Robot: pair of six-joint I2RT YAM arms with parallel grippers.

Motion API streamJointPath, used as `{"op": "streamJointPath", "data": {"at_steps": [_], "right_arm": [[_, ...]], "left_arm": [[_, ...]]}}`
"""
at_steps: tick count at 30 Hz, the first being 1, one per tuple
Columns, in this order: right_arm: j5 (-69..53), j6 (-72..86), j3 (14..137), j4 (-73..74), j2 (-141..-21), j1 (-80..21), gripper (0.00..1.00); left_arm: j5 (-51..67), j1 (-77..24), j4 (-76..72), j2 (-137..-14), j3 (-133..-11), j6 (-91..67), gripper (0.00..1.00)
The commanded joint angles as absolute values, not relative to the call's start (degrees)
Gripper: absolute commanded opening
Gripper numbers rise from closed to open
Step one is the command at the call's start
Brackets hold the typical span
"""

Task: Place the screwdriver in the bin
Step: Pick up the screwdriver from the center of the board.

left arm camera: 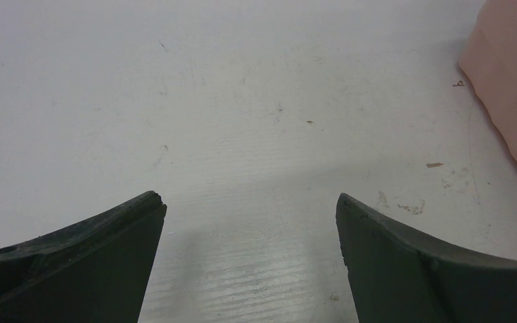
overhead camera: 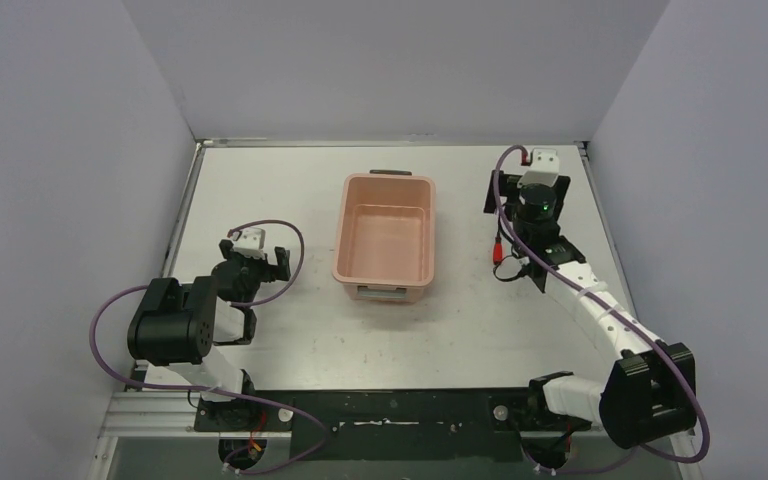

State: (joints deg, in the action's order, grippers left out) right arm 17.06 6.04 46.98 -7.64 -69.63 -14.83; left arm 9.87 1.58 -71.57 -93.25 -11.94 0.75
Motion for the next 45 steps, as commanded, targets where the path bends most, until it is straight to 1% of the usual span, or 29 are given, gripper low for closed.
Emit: {"op": "streamJointPath", "data": {"at_steps": [1,6,9,11,15,18,27,35,45], "right_arm": [[16.6,10.6,54.8,0.7,-66.8,-14.6,1.00],[16.6,16.3,63.3,12.4,-67.0,-13.7,1.00],[15.4,18.1,66.7,16.9,-67.2,-13.0,1.00],[13.1,18.2,69.6,20.4,-68.5,-12.4,1.00],[12.3,18.4,75.5,28.2,-72.3,-12.0,1.00],[11.4,18.4,77.6,31.3,-74.0,-11.4,1.00],[8.3,17.2,78.8,33.8,-75.4,-10.4,1.00],[8.0,16.5,78.3,34.2,-75.6,-10.2,1.00],[4.9,16.3,71.5,31.3,-81.4,-8.8,1.00]], "left_arm": [[10.2,1.5,-74.0,-92.8,-12.7,0.9,0.97],[10.2,1.5,-74.0,-92.8,-12.7,0.9,0.97],[10.2,1.5,-74.0,-92.8,-12.7,0.9,0.97],[10.2,1.5,-74.0,-92.8,-12.7,0.9,0.97],[10.2,1.5,-74.0,-92.8,-12.7,1.0,0.97],[10.2,1.5,-74.0,-92.8,-12.7,1.0,0.97],[10.2,1.5,-74.0,-92.8,-12.7,1.0,0.97],[10.2,1.5,-74.0,-92.8,-12.7,0.9,0.97],[10.2,1.5,-74.0,-92.8,-12.7,1.0,0.97]]}}
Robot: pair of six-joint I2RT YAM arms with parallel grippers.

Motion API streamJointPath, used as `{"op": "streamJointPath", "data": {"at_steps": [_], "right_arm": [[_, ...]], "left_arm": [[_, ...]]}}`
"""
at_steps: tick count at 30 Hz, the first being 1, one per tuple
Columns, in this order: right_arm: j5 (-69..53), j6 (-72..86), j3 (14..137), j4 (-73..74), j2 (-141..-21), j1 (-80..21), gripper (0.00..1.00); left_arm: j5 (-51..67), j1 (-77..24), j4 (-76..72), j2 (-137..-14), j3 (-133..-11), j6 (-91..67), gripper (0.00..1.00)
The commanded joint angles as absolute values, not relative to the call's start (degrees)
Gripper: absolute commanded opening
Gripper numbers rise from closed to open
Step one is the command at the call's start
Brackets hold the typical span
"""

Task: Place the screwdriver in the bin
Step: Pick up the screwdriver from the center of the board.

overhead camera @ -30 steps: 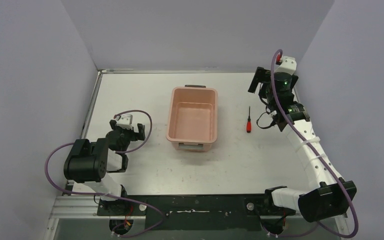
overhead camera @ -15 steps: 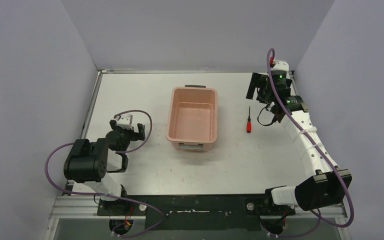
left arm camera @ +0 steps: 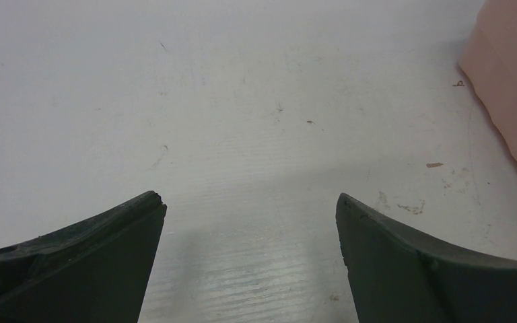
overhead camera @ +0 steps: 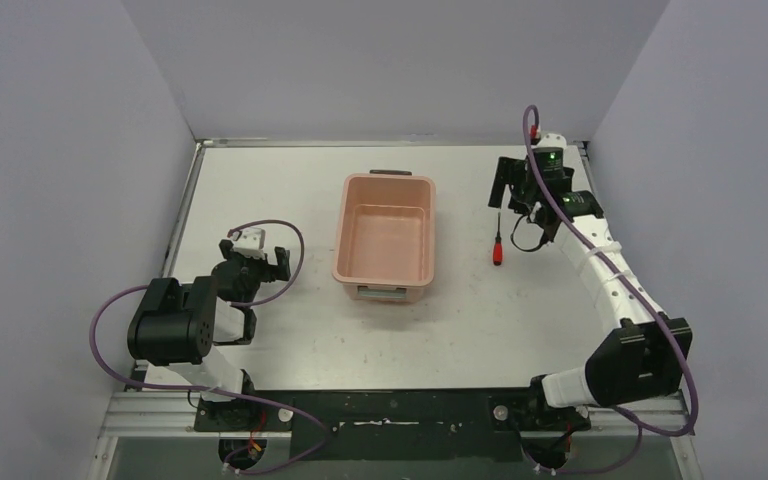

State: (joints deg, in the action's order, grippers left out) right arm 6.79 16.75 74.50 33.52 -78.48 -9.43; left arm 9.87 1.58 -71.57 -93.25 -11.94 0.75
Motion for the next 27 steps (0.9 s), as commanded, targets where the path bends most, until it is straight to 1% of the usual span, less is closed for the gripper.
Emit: {"op": "streamJointPath", "data": {"at_steps": [1,7,17,20,23,25,27], "right_arm": [[4.6,16.3,70.8,30.8,-82.3,-8.9,1.00],[2.5,16.3,67.0,28.0,-88.1,-8.0,0.99],[-1.7,17.3,63.7,23.4,-96.6,-7.1,0.90],[-2.3,17.5,63.4,22.6,-98.9,-7.1,0.85],[-2.4,17.5,63.2,21.8,-100.9,-7.0,0.78],[-2.3,17.5,62.9,21.5,-102.1,-6.9,0.72],[-2.1,17.4,62.8,21.4,-103.0,-6.9,0.62]], "left_arm": [[10.2,1.5,-74.0,-92.8,-12.7,1.0,0.97],[10.2,1.5,-74.0,-92.8,-12.7,0.9,0.97],[10.2,1.5,-74.0,-92.8,-12.7,1.0,0.97],[10.2,1.5,-74.0,-92.8,-12.7,0.9,0.97],[10.2,1.5,-74.0,-92.8,-12.7,0.9,0.97],[10.2,1.5,-74.0,-92.8,-12.7,0.9,0.97],[10.2,1.5,-73.9,-92.8,-12.7,0.9,0.97]]}}
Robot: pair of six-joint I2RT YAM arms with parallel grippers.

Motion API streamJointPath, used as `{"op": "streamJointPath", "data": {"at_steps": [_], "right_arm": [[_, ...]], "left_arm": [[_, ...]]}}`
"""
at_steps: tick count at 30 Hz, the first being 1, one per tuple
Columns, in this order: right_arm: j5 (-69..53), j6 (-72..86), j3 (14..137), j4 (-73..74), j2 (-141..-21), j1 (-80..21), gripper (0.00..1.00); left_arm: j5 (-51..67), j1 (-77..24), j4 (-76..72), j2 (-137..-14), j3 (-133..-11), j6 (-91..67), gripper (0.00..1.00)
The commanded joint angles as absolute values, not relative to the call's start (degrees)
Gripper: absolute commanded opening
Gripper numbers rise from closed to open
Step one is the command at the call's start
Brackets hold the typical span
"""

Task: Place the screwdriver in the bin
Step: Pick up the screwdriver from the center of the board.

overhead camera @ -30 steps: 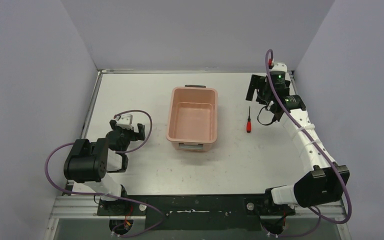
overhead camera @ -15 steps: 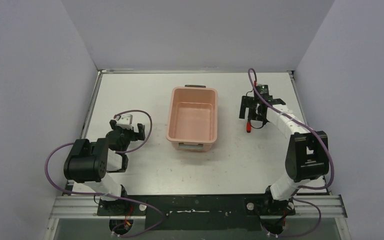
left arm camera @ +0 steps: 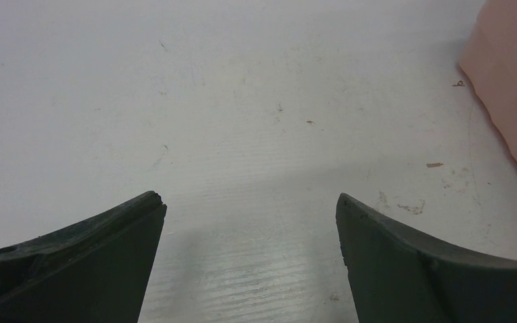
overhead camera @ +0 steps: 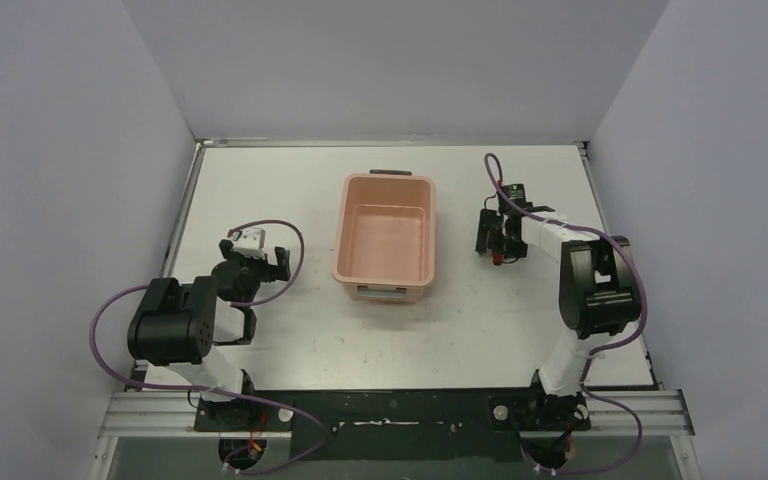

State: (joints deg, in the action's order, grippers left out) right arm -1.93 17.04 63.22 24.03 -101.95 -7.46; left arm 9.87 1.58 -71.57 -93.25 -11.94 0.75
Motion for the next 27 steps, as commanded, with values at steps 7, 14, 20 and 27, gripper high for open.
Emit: {"op": "streamJointPath", "data": {"at_steps": [7,14,20,27], "right_arm": [[-0.5,17.5,62.9,21.8,-102.4,-6.7,0.28],[3.2,17.3,64.7,24.9,-99.7,-6.7,0.14],[4.3,16.9,67.2,28.1,-96.9,-6.7,0.13],[4.2,17.1,70.1,33.0,-90.1,-6.7,0.11]], "left_arm": [[10.2,1.5,-74.0,-92.8,-12.7,1.0,0.97],[10.2,1.5,-73.9,-92.8,-12.7,0.9,0.97],[10.2,1.5,-74.0,-92.8,-12.7,0.9,0.97],[10.2,1.5,-74.0,-92.8,-12.7,0.9,0.97]]}}
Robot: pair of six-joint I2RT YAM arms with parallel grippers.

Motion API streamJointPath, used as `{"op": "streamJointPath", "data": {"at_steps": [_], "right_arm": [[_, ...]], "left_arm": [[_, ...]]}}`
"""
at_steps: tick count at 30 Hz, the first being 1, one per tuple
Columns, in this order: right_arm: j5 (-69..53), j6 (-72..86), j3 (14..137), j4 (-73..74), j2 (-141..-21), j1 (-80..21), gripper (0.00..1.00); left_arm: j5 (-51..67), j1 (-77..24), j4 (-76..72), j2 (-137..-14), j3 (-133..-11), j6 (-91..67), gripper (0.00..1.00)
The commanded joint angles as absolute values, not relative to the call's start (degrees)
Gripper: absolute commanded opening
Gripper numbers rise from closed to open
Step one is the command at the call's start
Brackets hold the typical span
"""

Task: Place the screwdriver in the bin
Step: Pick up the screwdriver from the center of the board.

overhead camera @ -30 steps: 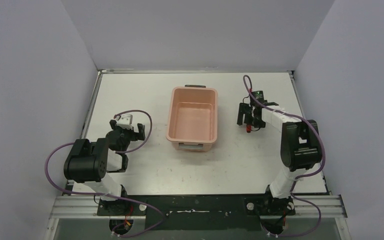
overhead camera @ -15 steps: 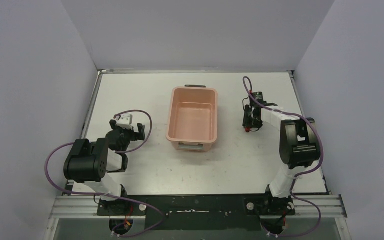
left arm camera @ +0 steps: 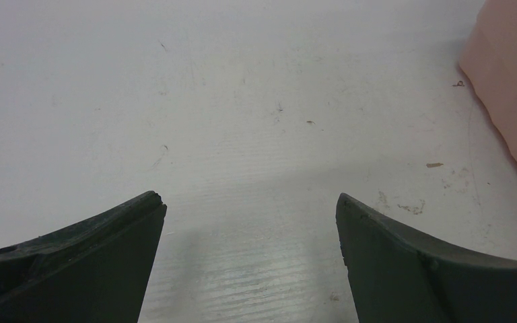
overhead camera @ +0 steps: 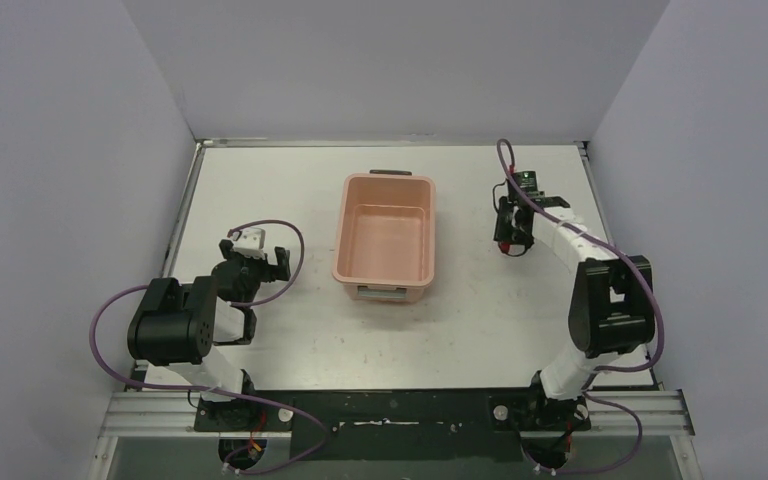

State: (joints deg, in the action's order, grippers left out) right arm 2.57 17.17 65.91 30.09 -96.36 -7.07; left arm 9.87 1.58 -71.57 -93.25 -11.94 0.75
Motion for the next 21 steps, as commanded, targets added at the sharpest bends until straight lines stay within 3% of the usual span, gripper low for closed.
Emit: {"op": "streamJointPath", "data": {"at_steps": [1,13,21], "right_arm": [[4.3,17.1,70.8,33.7,-88.9,-6.7,0.11],[3.5,15.0,79.7,39.1,-75.5,-6.7,0.11],[0.7,15.2,82.7,42.0,-73.4,-6.8,0.10]], "left_arm": [[10.2,1.5,-74.0,-92.8,-12.7,1.0,0.97],[10.2,1.5,-74.0,-92.7,-12.7,1.0,0.97],[10.2,1.5,-74.0,-92.8,-12.8,0.9,0.97]]}}
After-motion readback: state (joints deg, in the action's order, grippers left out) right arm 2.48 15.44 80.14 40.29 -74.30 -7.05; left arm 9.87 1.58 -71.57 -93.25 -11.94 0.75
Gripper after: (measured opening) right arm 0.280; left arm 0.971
